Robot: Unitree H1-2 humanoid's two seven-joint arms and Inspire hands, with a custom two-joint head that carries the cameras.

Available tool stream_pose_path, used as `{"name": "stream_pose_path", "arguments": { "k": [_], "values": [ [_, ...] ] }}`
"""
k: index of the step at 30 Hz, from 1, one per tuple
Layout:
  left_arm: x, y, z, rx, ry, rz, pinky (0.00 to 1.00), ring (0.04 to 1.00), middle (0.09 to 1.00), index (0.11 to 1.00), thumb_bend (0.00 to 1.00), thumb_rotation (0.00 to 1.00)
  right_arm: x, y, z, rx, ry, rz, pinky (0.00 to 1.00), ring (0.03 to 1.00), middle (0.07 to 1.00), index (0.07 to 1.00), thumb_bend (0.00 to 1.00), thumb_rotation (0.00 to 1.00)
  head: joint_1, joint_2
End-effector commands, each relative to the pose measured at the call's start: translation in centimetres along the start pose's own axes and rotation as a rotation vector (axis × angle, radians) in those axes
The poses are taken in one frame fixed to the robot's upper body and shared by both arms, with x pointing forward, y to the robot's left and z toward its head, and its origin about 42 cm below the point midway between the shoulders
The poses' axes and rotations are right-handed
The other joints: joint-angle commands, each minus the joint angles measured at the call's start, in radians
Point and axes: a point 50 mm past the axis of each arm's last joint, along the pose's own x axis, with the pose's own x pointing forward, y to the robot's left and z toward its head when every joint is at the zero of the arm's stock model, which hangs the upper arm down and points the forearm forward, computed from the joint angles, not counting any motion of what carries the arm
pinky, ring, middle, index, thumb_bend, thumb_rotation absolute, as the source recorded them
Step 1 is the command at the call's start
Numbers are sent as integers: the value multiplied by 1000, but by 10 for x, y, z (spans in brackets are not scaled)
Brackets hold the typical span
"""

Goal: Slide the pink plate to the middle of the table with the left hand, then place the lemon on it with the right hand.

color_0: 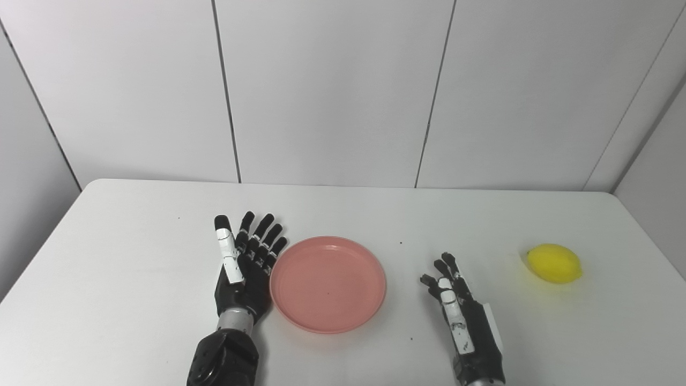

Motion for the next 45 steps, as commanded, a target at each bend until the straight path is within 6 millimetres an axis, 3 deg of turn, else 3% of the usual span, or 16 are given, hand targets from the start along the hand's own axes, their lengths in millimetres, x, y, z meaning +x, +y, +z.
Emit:
{"name": "stream_pose_path", "arguments": {
  "k": [1,13,22,39,45],
  "values": [
    [-5,1,-17,-37,72,18,901,894,897,976,781,926,-1,14,-6,25,36,29,906,831,935,948,692,854,-23,-3],
    [-4,8,-12,-26,77,-14,922,911,907,994,791,936,1,26,-6,21,52,17,896,842,938,944,700,851,-119,-6],
    [-3,8,-11,-27,82,-25,928,912,903,983,801,891,2,32,-6,19,49,24,920,865,941,950,671,873,-126,-5],
    [-4,4,-18,-20,101,-36,947,926,915,999,808,897,0,25,-5,26,57,10,909,876,946,947,674,849,-140,-7],
    [-5,-1,-22,-28,114,-35,940,918,910,994,795,884,0,13,3,34,-2,-66,923,846,909,938,649,813,-136,-9]
  ]
}}
